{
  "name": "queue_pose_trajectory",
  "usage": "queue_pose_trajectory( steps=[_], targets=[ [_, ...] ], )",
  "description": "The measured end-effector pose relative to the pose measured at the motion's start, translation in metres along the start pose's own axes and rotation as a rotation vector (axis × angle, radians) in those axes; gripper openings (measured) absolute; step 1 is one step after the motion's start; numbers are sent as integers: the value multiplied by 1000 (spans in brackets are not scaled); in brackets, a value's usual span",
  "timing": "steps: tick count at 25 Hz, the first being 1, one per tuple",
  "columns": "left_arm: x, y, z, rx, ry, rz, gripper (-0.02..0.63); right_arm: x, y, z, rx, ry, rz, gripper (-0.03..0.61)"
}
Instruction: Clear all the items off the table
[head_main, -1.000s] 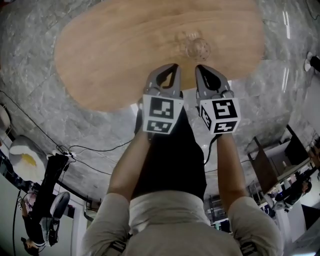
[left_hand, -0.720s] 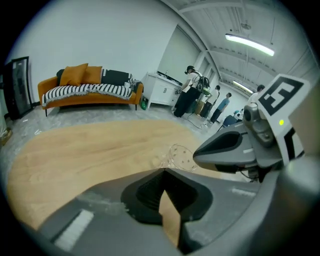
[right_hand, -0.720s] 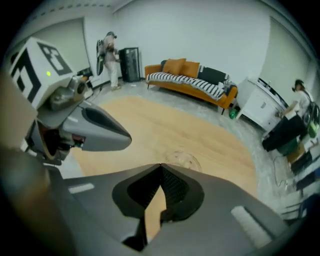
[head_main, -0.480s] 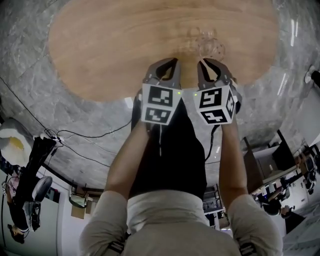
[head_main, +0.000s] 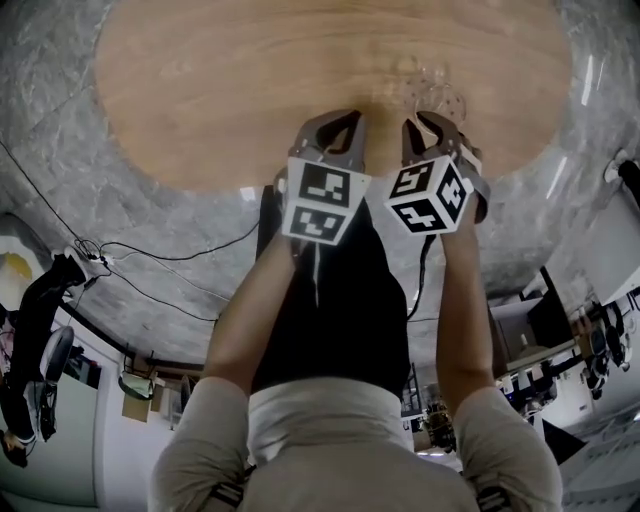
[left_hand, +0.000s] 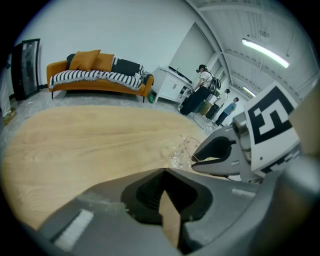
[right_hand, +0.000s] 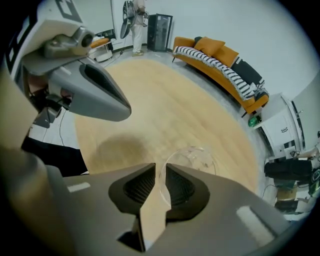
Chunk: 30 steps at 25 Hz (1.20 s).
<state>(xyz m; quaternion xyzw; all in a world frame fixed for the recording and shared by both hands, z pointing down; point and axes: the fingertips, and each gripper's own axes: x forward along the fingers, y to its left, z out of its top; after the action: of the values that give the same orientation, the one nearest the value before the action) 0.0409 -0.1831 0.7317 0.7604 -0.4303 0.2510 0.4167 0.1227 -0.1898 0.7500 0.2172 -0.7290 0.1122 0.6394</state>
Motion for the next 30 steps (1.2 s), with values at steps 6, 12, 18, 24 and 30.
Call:
queue_pose_trajectory(
  steps=[6, 12, 18, 24, 30],
  targets=[
    [1, 9, -3, -29, -4, 14, 20, 14, -1, -1, -22, 51, 14, 71],
    [2, 10, -6, -50, 1, 23, 20, 24, 1, -5, -27, 91, 50, 71],
    [3, 17, -12, -77, 0, 39, 20, 33, 4, -4, -80, 118, 44, 69],
    [4, 13, -18, -73, 15, 39, 20, 33, 4, -7, -93, 130, 46, 67],
    [-2, 21, -16, -53, 13, 54, 21, 30, 8, -4, -52, 106, 88, 58]
  ],
)
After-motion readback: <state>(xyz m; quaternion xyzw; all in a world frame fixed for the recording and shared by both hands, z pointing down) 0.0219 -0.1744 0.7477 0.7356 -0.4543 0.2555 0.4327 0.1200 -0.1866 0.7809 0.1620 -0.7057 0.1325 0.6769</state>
